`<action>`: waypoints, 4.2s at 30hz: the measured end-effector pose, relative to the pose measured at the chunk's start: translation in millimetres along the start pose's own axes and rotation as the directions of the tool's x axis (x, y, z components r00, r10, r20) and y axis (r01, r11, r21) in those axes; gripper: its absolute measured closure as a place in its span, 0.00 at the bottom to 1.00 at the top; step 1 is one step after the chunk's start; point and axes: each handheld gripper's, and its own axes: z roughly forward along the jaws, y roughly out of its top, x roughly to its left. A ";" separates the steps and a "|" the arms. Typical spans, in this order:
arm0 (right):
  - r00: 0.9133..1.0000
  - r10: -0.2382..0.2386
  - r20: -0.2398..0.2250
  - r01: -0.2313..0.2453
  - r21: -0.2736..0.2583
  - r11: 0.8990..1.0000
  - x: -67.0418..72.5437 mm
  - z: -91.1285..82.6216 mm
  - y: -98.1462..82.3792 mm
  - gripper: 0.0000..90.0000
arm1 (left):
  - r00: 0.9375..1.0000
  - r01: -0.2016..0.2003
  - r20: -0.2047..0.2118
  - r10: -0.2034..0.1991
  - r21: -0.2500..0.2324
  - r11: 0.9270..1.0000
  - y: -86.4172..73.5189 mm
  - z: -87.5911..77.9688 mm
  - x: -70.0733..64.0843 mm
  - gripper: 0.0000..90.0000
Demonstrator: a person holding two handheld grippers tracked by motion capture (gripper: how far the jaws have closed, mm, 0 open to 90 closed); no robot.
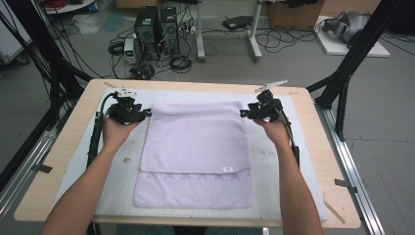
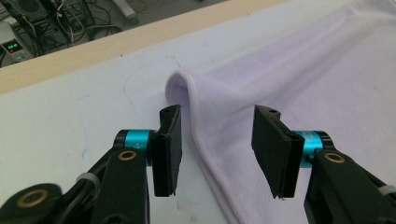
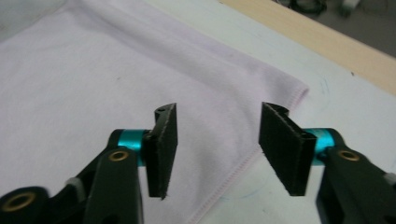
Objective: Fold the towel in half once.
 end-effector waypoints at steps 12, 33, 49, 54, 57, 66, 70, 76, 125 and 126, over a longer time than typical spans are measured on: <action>0.987 -0.116 -0.113 0.117 0.000 0.993 63.8 -23.3 -42.1 0.53 | 0.990 -0.082 0.118 0.080 0.020 0.996 -50.5 -42.3 -28.8 0.58; 0.972 -0.149 -0.181 0.164 0.071 0.984 106.8 -21.5 -121.2 0.70 | 0.947 -0.210 0.261 0.186 0.068 0.975 -109.1 -55.0 -66.6 0.85; 0.972 -0.160 -0.173 0.175 0.071 0.982 103.6 -19.0 -117.5 0.70 | 0.937 -0.197 0.300 0.177 0.037 0.980 -100.8 -56.0 -64.4 0.76; 0.970 -0.174 -0.170 0.190 0.084 0.978 106.5 -16.3 -118.5 0.77 | 0.938 -0.225 0.286 0.196 0.072 0.972 -105.7 -50.1 -68.9 0.78; 0.976 -0.144 -0.164 0.159 0.082 0.984 102.6 -15.5 -119.5 0.86 | 0.948 -0.203 0.265 0.178 0.071 0.977 -106.0 -50.5 -69.5 0.85; 0.975 -0.133 -0.178 0.147 0.067 0.987 101.8 -20.6 -114.0 0.94 | 0.955 -0.167 0.254 0.150 0.047 0.985 -104.3 -56.3 -66.3 0.97; 0.975 -0.126 -0.183 0.131 0.018 0.991 99.9 -29.9 -108.2 0.95 | 0.959 -0.156 0.242 0.148 0.015 0.988 -96.8 -67.7 -63.8 0.97; 0.971 -0.134 -0.199 0.128 -0.044 0.991 106.1 -51.3 -103.4 0.96 | 0.956 -0.160 0.241 0.164 -0.037 0.986 -92.5 -92.5 -68.4 0.98; 0.933 -0.231 -0.275 0.219 -0.074 0.973 144.2 -72.6 -123.0 0.97 | 0.921 -0.195 0.329 0.208 -0.071 0.978 -118.1 -127.8 -89.8 0.98; 0.933 -0.234 -0.272 0.223 -0.072 0.972 146.1 -76.4 -122.7 0.97 | 0.919 -0.198 0.334 0.210 -0.072 0.978 -119.2 -130.8 -91.7 0.98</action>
